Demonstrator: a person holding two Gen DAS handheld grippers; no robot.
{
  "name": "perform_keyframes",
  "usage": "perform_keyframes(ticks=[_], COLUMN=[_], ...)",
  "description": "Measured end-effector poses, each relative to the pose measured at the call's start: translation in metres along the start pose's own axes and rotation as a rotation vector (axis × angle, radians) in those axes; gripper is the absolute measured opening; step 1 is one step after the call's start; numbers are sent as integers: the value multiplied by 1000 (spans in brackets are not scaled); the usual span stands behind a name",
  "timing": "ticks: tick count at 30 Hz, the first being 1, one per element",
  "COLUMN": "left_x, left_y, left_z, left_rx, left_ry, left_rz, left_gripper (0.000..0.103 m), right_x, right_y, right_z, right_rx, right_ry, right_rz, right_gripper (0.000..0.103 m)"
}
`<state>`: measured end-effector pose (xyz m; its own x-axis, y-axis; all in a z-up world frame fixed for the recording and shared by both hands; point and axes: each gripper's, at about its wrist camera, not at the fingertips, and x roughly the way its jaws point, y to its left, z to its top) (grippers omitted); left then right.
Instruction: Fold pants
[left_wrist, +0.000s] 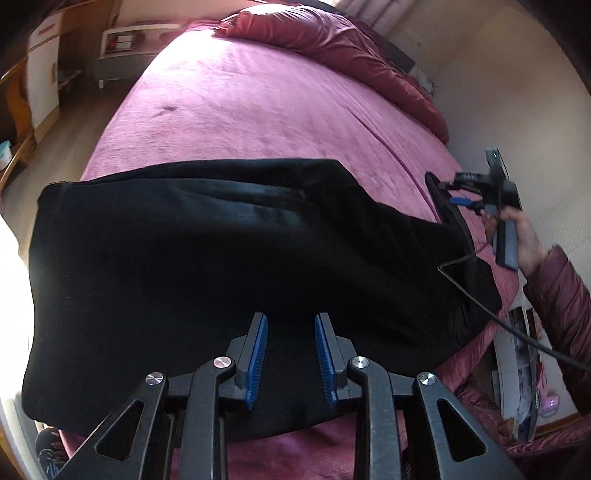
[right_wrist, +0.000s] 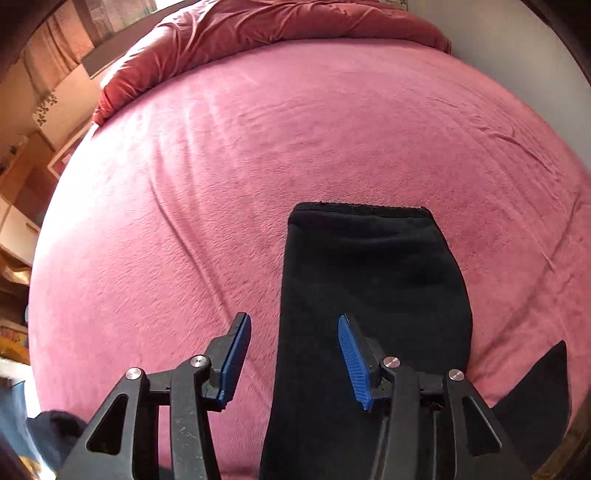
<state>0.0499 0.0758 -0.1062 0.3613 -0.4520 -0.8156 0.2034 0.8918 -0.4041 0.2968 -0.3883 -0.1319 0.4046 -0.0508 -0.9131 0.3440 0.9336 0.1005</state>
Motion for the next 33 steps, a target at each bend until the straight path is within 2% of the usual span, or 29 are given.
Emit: perform_keyframes(ticks=[3, 4, 5, 7, 8, 10, 14, 18, 22, 24, 27, 33], left_x=[15, 18, 21, 23, 25, 34, 32, 30, 30, 32, 35, 44], left_y=[-12, -15, -17, -20, -21, -26, -32, -40, -52, -60, -70, -86], left_z=[1, 1, 1, 4, 5, 10, 14, 14, 11, 11, 10, 10], left_rx=[25, 34, 42, 49, 51, 52, 71, 100, 132, 150, 171, 193], left_ry=[47, 54, 62, 73, 76, 77, 64, 59, 64, 72, 83, 112], left_rz=[-17, -18, -22, -28, -32, -37, -55, -73, -89, -91, -94, -88], left_gripper=[27, 27, 27, 27, 27, 27, 27, 27, 27, 27, 27, 27], right_x=[29, 32, 33, 28, 22, 5, -59, -125, -170, -179, -174, -135], right_y=[0, 1, 3, 5, 4, -5, -30, -77, -130, -160, -203, -280], right_z=[8, 7, 7, 4, 2, 0, -14, -38, -73, -92, -119, -177], right_rx=[-14, -34, -66, -116, -116, -95, -41, 62, 191, 260, 365, 566], right_ry=[70, 72, 64, 50, 39, 7, -127, -249, -328, -351, -361, -291], right_rz=[-81, -87, -102, -106, -92, -57, 38, 151, 227, 260, 257, 274], right_gripper=[49, 45, 38, 10, 8, 7, 7, 7, 7, 7, 7, 6])
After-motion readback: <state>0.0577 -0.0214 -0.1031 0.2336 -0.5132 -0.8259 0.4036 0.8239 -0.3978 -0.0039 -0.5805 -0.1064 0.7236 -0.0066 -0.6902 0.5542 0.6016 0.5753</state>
